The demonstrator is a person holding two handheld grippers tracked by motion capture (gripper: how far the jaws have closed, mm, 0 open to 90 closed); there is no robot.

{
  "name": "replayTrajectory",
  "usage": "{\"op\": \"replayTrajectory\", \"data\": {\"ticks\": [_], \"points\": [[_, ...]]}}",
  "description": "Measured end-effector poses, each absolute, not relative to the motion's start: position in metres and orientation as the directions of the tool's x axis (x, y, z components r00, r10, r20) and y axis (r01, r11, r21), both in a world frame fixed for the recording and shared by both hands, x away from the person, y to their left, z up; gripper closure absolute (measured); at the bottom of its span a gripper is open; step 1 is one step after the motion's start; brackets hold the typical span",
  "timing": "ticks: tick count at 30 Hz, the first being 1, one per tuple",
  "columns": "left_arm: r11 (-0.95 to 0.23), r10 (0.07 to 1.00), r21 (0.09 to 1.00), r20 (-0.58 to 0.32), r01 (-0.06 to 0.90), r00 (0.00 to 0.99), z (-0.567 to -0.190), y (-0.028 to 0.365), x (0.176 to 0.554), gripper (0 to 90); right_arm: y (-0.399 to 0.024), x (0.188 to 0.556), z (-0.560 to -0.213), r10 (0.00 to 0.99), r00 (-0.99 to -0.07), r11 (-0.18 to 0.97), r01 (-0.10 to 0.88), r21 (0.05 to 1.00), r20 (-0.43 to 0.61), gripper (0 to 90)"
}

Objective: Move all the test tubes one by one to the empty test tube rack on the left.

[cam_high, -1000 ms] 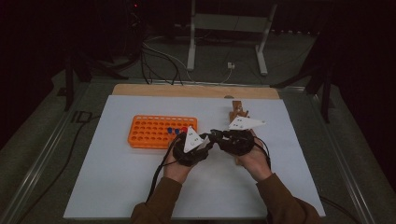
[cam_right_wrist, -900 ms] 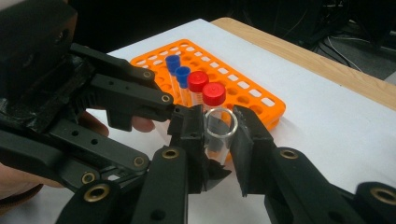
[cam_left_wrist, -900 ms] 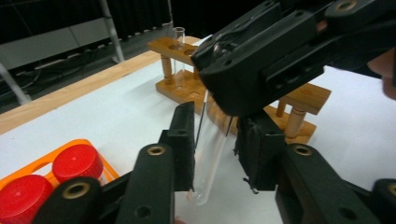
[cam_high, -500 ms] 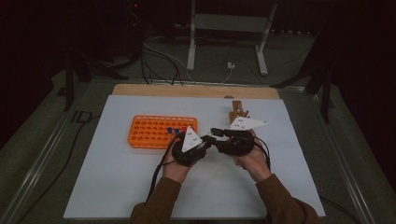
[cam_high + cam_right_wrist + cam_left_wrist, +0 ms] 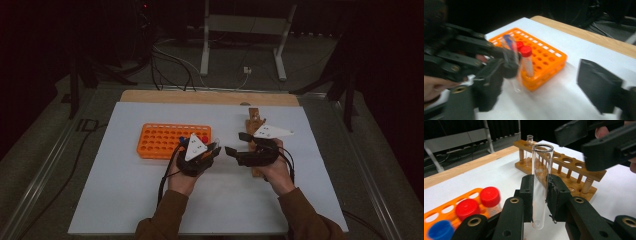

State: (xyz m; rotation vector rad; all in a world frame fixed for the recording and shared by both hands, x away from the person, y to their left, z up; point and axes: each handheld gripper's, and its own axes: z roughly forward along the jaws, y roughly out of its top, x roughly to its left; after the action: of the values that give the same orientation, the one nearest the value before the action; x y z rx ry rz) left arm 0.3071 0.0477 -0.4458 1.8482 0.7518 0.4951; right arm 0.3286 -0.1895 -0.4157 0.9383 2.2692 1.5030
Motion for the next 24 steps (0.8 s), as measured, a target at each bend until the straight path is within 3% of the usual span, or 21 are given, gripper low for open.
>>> {"op": "replayTrajectory", "data": {"ticks": [7,24], "points": [[-0.251,0.708,0.930,-0.013,0.269,0.706,-0.441,0.062,0.306,75.9,-0.200,0.328,-0.420,0.693,-0.713,0.250,0.375,0.893,0.106,3.0],[-0.201,0.750,0.940,-0.034,0.276,0.661,-0.434,0.095,0.304,75.7,-0.224,0.325,-0.423,0.750,-0.653,0.210,0.378,0.901,0.100,0.2]]}}
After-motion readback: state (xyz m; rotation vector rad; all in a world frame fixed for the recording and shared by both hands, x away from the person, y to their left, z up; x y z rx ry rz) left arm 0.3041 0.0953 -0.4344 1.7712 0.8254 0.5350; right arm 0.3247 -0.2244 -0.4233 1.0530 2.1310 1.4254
